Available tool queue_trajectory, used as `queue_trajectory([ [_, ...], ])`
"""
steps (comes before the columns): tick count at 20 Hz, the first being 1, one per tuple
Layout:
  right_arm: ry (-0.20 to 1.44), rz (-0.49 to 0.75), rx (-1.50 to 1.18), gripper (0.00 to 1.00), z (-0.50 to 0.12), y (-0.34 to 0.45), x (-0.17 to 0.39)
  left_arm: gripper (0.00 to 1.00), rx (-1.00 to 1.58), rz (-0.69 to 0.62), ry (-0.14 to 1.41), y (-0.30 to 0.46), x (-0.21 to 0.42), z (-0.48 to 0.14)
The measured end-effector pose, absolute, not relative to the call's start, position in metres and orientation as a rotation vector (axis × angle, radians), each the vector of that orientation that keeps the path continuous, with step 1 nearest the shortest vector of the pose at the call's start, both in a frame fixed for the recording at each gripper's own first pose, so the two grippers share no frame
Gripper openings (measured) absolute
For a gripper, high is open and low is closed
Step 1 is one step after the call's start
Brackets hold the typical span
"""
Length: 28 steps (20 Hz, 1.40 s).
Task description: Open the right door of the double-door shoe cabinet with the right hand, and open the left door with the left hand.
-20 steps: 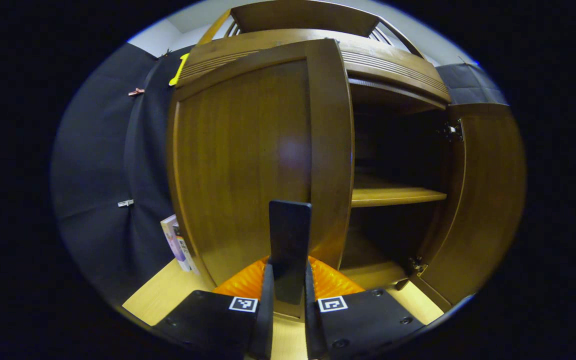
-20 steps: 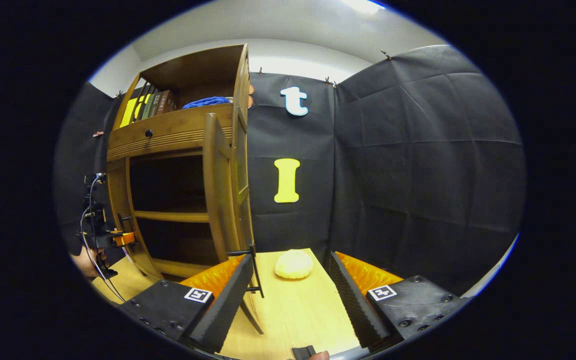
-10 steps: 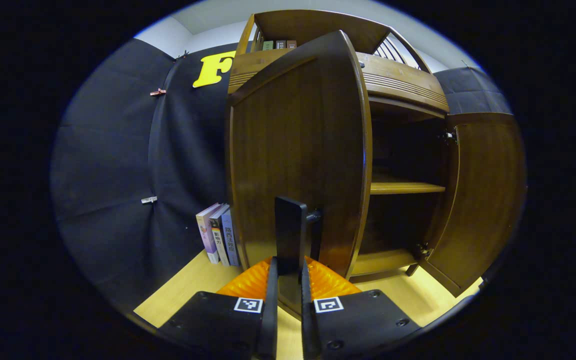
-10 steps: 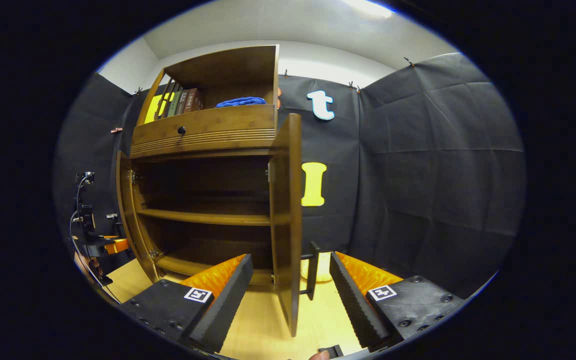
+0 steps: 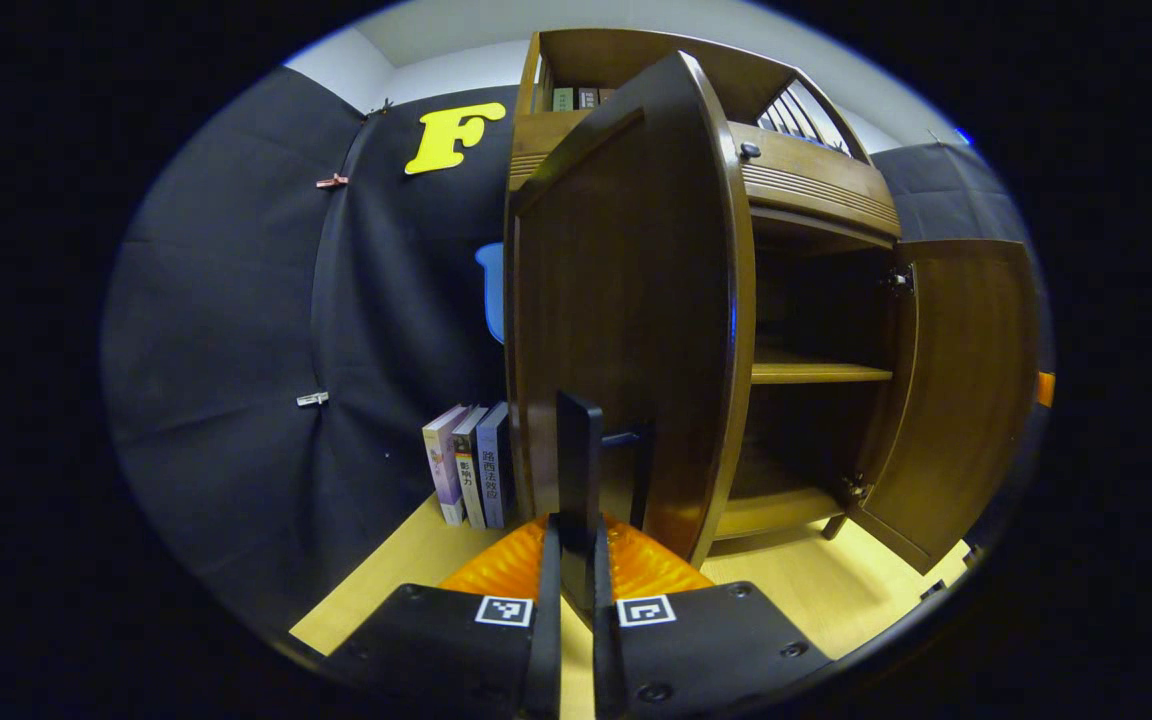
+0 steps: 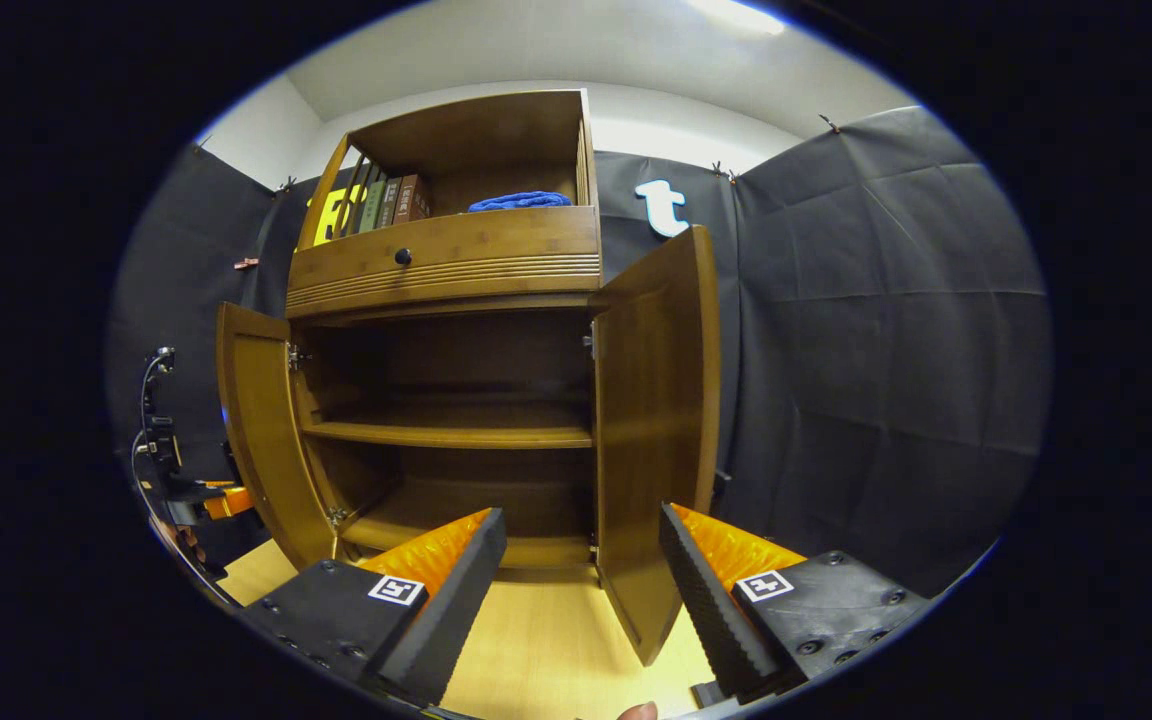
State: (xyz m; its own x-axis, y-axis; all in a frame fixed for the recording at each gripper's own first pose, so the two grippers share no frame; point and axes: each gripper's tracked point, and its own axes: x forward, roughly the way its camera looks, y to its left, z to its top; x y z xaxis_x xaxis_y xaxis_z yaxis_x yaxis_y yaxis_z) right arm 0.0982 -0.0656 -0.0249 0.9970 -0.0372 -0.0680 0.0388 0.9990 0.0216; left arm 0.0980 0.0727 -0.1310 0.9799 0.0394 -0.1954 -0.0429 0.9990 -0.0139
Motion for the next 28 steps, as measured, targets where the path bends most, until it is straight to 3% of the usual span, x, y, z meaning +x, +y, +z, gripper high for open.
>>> queue_trajectory([
  [12, 0.075, 0.012, -0.019, 0.94, -0.033, -0.011, 0.099, 0.07, -0.027, 0.038, 0.164, 0.125, 0.085, -0.132],
  [13, 0.075, 0.015, -0.022, 1.0, -0.033, -0.008, 0.1, 0.09, -0.03, 0.034, 0.162, 0.128, 0.085, -0.132],
  [17, 0.071, 0.017, -0.03, 0.94, -0.033, -0.003, 0.1, 0.08, -0.04, 0.026, 0.146, 0.144, 0.083, -0.128],
  [23, 0.071, 0.025, -0.029, 0.97, -0.036, 0.007, 0.101, 0.05, -0.051, 0.017, 0.147, 0.168, 0.084, -0.128],
  [28, 0.061, 0.031, -0.04, 0.98, -0.033, 0.007, 0.106, 0.08, -0.054, 0.035, 0.146, 0.168, 0.081, -0.126],
])
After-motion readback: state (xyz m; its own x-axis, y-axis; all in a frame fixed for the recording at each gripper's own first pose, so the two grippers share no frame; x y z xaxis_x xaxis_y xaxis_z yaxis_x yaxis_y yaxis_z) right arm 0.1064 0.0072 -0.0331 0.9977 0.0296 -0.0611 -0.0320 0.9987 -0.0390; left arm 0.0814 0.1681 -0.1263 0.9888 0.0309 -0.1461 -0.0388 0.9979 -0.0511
